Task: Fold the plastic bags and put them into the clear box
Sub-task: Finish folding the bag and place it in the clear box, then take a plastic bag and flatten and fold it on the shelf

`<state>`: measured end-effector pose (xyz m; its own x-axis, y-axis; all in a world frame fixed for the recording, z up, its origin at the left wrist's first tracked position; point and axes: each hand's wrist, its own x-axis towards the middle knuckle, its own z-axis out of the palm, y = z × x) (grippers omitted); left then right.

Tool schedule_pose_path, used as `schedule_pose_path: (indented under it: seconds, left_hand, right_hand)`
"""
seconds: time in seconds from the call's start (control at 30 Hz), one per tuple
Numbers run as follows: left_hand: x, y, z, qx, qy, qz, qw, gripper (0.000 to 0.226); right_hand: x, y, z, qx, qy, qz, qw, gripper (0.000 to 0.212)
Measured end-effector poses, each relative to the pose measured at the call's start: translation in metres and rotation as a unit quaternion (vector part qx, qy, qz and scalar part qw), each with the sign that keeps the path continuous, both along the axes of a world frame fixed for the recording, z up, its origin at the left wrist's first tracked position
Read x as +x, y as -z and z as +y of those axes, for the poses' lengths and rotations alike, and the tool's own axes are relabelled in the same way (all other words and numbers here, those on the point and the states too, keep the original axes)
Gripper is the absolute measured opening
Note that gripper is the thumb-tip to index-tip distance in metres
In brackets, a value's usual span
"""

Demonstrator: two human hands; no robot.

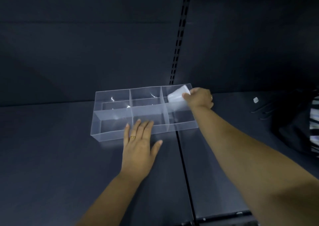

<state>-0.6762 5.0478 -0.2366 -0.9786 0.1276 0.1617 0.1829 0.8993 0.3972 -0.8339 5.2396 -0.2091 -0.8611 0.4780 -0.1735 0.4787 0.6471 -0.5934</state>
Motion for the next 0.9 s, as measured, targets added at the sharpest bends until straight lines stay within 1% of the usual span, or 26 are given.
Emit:
schedule_pose_path:
  seconds: [0.07, 0.13, 0.17, 0.23, 0.27, 0.3, 0.33, 0.4, 0.53, 0.57, 0.6, 0.67, 0.73, 0.8, 0.87, 0.9]
  left_hand:
    - [0.000, 0.004, 0.000, -0.003, 0.008, 0.013, 1.000, 0.059]
    - [-0.001, 0.006, 0.000, 0.006, 0.010, 0.024, 1.000, 0.058]
    - [-0.001, 0.007, 0.000, 0.008, 0.010, 0.024, 1.000, 0.058]
    - [-0.001, 0.007, 0.000, 0.005, 0.012, 0.018, 1.000, 0.058]
    - [-0.001, 0.007, 0.000, 0.002, 0.012, 0.014, 1.000, 0.059]
    - [-0.001, 0.007, 0.000, -0.001, 0.014, 0.009, 1.000, 0.059]
    - [-0.001, 0.006, 0.000, -0.002, 0.016, 0.005, 1.000, 0.060]
    - [-0.001, 0.004, -0.001, -0.004, 0.019, -0.001, 1.000, 0.062]
    - [0.012, -0.001, -0.007, 0.002, 0.009, 0.018, 1.000, 0.062]
    - [0.021, -0.001, -0.010, 0.007, 0.004, 0.023, 1.000, 0.061]
    - [0.031, -0.001, -0.015, 0.011, -0.002, 0.024, 1.000, 0.060]
    - [0.056, 0.003, -0.026, 0.005, -0.019, 0.009, 1.000, 0.060]
    - [0.086, 0.012, -0.039, -0.024, -0.040, -0.042, 0.998, 0.063]
    - [0.120, 0.020, -0.055, -0.062, -0.062, -0.096, 0.992, 0.073]
    - [0.149, 0.027, -0.067, -0.086, -0.075, -0.126, 0.985, 0.090]
    - [0.161, 0.029, -0.072, -0.093, -0.079, -0.134, 0.983, 0.094]
  right_hand:
    - [-0.004, 0.004, -0.007, 0.055, 0.002, 0.018, 0.998, 0.027]
    - [-0.007, 0.007, -0.011, 0.076, 0.019, 0.038, 0.996, 0.038]
    - [-0.010, 0.008, -0.010, 0.073, 0.036, 0.025, 0.996, 0.046]
    - [-0.017, 0.006, -0.007, 0.023, 0.073, -0.037, 0.996, 0.061]
    - [-0.021, 0.005, -0.004, 0.001, 0.077, -0.083, 0.994, 0.070]
    - [-0.024, 0.002, -0.002, 0.003, 0.061, -0.134, 0.989, 0.079]
    - [-0.026, -0.001, 0.000, 0.004, 0.045, -0.165, 0.985, 0.085]
    - [-0.027, -0.005, 0.002, -0.022, 0.036, -0.163, 0.986, 0.090]
    - [-0.008, -0.010, 0.007, -0.114, 0.085, -0.098, 0.985, 0.095]
    - [0.002, -0.012, 0.008, -0.128, 0.084, -0.073, 0.986, 0.094]
    - [0.015, -0.015, 0.008, -0.127, 0.078, -0.036, 0.988, 0.089]
    - [0.051, -0.023, 0.007, -0.116, 0.063, 0.058, 0.990, 0.069]
    - [0.099, -0.025, 0.001, -0.110, 0.028, 0.130, 0.985, 0.050]
    - [0.155, -0.022, -0.013, -0.109, -0.011, 0.181, 0.977, 0.036]
    - [0.213, -0.014, -0.034, -0.106, -0.038, 0.221, 0.969, 0.025]
    - [0.243, -0.007, -0.047, -0.099, -0.049, 0.228, 0.967, 0.020]
